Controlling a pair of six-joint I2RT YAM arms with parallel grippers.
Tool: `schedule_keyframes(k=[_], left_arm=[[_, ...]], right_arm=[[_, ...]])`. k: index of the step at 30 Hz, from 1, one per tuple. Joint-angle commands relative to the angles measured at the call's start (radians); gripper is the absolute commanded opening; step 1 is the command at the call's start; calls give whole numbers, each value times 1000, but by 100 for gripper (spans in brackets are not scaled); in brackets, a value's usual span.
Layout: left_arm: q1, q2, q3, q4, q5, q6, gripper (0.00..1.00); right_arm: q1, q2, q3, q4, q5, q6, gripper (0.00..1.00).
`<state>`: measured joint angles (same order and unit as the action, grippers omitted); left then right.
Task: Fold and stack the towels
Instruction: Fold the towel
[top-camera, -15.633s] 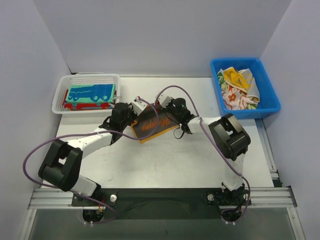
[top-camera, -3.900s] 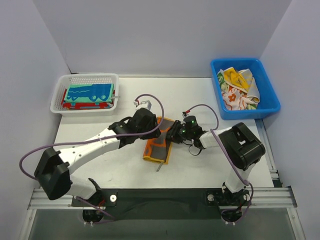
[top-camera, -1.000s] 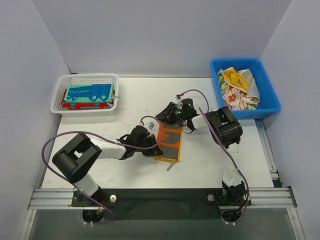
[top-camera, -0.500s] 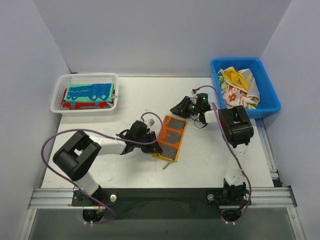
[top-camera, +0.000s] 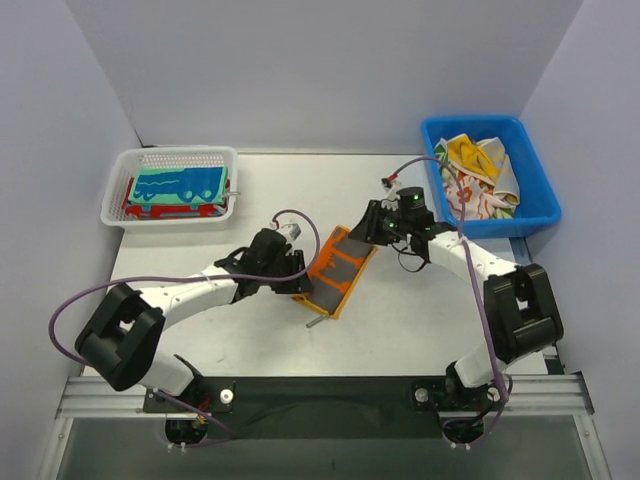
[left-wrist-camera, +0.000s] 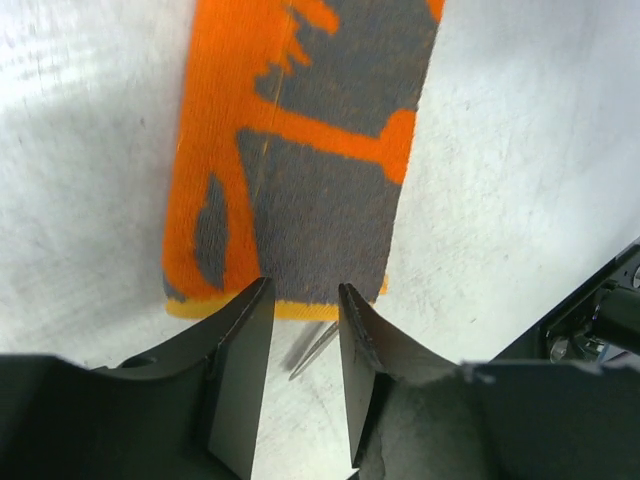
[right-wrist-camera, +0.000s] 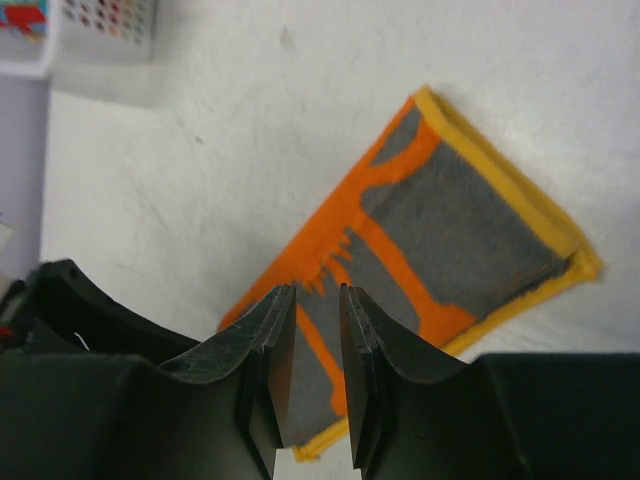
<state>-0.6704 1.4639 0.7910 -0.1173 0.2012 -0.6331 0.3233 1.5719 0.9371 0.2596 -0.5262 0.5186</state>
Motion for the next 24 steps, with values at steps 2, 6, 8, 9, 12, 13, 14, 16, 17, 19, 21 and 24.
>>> schedule_keyframes(k=[2, 6, 8, 9, 12, 13, 14, 16, 17, 19, 21, 24], left_arm=[[-23, -11, -81, 45, -28, -102, 41], [-47, -59, -98, 19, -77, -131, 44], [-44, -108, -92, -28, -132, -129, 46], [-41, -122, -84, -51, -152, -119, 48], [-12, -152, -35, -189, -194, -59, 54], [-3, -160, -23, -211, -222, -28, 56], [6, -178, -13, -234, -232, -11, 57], [34, -206, 23, -291, -262, 47, 67], [46, -233, 42, -314, -276, 67, 71], [83, -260, 97, -380, -318, 140, 82], [109, -292, 128, -438, -351, 189, 88], [159, -336, 151, -456, -417, 283, 93]], right_arm=[[111, -30, -29, -227, 75, -111, 25], [190, -130, -86, -309, 179, -19, 29], [233, -170, -138, -309, 209, 95, 29], [249, -194, -150, -307, 224, 124, 31], [318, -219, -195, -281, 264, 247, 34], [336, -217, -201, -275, 291, 279, 34], [367, -219, -208, -267, 305, 326, 34], [394, -208, -230, -221, 330, 382, 35], [413, -202, -236, -209, 342, 403, 35], [425, -179, -248, -189, 357, 466, 34], [441, -161, -253, -180, 382, 510, 33], [451, -150, -259, -180, 413, 546, 33]])
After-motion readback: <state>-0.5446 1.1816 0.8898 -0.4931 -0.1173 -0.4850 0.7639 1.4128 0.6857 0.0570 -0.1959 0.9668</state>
